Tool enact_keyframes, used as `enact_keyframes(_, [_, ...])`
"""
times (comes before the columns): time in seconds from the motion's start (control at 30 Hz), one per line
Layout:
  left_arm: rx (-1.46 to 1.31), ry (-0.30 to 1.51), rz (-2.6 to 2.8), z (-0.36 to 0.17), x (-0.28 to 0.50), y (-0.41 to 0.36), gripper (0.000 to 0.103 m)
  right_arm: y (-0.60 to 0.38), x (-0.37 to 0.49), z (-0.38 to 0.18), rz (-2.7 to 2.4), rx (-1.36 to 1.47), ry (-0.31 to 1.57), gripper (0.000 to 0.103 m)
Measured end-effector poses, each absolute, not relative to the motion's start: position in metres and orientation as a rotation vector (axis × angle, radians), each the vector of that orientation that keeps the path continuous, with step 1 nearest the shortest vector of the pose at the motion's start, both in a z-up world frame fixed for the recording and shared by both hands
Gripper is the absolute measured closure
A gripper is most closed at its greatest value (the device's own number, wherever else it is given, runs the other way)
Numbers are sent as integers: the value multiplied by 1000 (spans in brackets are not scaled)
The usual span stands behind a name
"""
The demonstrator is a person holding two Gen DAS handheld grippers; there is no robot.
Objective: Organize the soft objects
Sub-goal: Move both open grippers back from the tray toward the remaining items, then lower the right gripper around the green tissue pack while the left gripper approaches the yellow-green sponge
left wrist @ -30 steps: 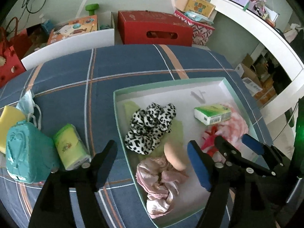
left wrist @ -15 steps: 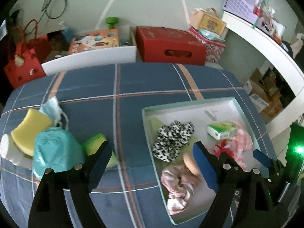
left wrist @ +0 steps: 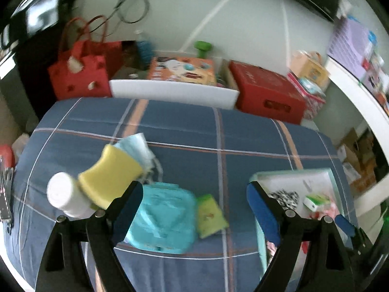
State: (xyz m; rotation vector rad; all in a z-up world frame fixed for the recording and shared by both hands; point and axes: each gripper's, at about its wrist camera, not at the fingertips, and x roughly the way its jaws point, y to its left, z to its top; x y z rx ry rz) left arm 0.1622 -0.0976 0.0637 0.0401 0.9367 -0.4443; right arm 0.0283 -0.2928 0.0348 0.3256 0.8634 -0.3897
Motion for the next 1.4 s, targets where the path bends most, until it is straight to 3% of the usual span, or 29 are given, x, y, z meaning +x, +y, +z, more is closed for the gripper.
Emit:
enact_keyframes(0.5, [-120,988,-238,50,197,3,15,-200,109,15,-172,99,974,0])
enact_keyframes(1.07, [-136,1095,-167,23,202,23,15,-174,121,-40,-93,1,1106,1])
enact_keyframes(1.2, [-119,1115,-155,18,200,24,15,-171,124,-46,-89,-21,1116,10])
enact_keyframes(1.4, [-53,1191,-123,-2,202,18,15,-172,130,-53,-84,-16,1125,13])
